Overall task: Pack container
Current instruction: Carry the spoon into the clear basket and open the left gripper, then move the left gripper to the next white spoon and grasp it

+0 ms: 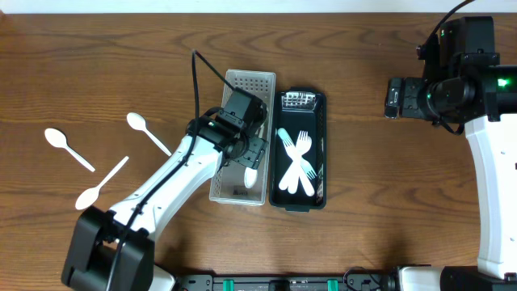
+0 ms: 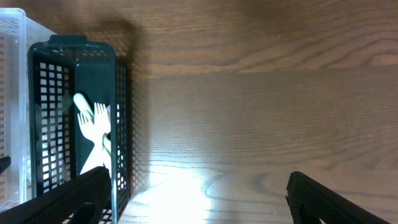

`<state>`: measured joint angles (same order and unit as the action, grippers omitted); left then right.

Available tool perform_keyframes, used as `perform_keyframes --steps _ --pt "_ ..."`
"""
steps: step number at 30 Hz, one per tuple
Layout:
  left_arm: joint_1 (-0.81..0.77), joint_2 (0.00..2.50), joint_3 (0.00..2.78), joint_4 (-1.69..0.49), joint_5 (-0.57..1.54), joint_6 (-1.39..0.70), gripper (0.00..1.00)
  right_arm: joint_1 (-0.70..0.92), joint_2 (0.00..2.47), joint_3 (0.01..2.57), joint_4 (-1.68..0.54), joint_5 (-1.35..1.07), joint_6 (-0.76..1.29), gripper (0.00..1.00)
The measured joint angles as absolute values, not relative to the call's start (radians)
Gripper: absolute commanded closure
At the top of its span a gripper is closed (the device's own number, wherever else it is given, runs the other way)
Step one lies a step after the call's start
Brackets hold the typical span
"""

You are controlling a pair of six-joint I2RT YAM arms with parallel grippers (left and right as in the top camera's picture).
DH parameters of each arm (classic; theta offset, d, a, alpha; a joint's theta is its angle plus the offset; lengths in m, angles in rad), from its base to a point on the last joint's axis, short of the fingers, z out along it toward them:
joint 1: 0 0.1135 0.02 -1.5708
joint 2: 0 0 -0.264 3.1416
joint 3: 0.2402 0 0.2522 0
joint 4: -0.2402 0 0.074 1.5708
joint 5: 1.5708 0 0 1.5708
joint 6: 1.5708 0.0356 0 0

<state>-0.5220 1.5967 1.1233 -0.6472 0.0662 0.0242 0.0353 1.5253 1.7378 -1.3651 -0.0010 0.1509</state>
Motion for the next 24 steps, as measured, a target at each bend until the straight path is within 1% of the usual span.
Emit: perform_keyframes --steps 5,6,9,12,14,17,19,24 --pt "-0.521 1.483 1.161 -0.722 0.025 0.022 0.0 0.035 1.525 1.738 -1.365 -0.001 0.151 0.07" --pt "-0.519 1.454 1.178 -0.723 0.007 0.017 0.02 0.035 1.525 1.738 -1.365 -0.001 0.151 0.07" --pt "-0.486 1.345 1.224 -0.705 -0.086 -0.037 0.02 0.035 1.525 1.738 -1.365 -0.001 0.151 0.07" --pt "-0.375 1.262 1.253 -0.699 -0.164 -0.136 0.02 0.035 1.525 1.738 -1.365 -0.001 0.151 0.07" --pt "-0.269 1.249 1.259 -0.707 -0.199 -0.226 0.02 0.035 1.525 1.738 -1.365 -0.001 0.151 0.07" --pt "-0.112 1.298 1.259 -0.725 -0.207 -0.345 0.02 0.035 1.525 1.738 -1.365 -0.001 0.151 0.07" --pt "-0.013 1.367 1.258 -0.726 -0.175 -0.411 0.02 0.035 1.525 1.738 -1.366 -0.001 0.151 0.07" --pt "0.14 1.542 1.256 -0.716 -0.056 -0.489 0.02 0.035 1.525 1.738 -1.37 -0.001 0.151 0.07"
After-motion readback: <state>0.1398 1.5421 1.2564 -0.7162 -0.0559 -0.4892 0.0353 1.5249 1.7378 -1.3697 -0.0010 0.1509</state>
